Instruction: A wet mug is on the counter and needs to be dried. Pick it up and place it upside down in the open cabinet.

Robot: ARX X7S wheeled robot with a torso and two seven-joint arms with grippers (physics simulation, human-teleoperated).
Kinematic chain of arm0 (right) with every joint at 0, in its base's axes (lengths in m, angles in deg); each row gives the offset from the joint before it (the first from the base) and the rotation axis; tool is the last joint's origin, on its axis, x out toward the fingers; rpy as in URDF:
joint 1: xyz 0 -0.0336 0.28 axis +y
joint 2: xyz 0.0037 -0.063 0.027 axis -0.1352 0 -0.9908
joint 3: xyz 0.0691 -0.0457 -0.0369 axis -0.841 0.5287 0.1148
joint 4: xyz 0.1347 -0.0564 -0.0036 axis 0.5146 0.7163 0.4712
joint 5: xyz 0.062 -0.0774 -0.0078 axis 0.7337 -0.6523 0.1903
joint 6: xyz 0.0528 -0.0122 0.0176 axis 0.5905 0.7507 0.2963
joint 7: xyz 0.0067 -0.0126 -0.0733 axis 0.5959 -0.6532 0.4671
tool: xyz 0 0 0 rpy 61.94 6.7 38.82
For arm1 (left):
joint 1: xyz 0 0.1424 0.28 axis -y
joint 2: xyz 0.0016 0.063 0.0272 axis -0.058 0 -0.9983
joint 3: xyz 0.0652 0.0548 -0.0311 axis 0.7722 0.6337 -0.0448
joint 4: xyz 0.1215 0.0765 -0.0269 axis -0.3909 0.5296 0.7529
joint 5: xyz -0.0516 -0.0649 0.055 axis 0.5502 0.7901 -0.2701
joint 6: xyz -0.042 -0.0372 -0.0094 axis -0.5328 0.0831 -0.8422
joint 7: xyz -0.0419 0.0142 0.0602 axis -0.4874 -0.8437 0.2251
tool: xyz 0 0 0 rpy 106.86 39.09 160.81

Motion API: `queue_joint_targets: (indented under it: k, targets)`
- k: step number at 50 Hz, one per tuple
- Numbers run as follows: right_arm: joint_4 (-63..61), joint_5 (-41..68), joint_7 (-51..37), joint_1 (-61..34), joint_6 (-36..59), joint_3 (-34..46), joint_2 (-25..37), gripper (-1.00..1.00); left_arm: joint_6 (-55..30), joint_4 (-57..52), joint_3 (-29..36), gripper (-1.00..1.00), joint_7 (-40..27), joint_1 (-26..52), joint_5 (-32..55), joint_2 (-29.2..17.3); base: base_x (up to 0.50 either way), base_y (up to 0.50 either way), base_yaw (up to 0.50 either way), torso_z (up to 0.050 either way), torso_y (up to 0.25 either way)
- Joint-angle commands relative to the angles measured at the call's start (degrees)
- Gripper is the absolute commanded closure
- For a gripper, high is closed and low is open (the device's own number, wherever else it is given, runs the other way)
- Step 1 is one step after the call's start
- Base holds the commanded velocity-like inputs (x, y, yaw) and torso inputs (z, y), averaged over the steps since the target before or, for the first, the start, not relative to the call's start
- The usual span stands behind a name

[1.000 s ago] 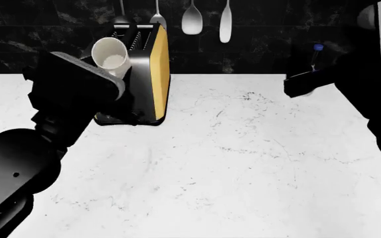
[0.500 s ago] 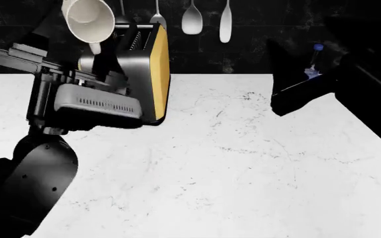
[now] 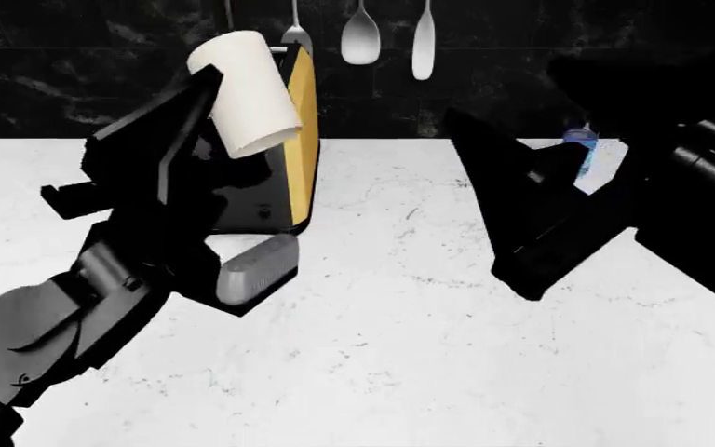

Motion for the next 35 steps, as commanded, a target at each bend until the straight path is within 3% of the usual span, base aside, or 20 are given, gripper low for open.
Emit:
queue_joint_targets:
  k: [1,21,35]
  targets:
    - [-2.90,7.84,-1.13,1.78,-3.21,3.44,-0.63,-1.00,-0.07,5.29,1.98,1.00,-8.38,2.99,-11.10,1.27,0.00,0.00,0.00,0.000,0.000]
    - [-7.36,11.22,-5.32,4.54,-9.26,9.29,-3.88,-1.00,-6.29,0.58,1.54,1.00,-14.83,1.31,-19.05,1.30,0.00,0.00,0.00,0.000,0.000]
    - [-7.58,9.36,-4.70,4.68,-9.58,10.51,-6.21,-1.00,-6.92,-1.26,1.87,1.00,-14.99,0.65,-20.05,1.60,0.00,0.00,0.00,0.000,0.000]
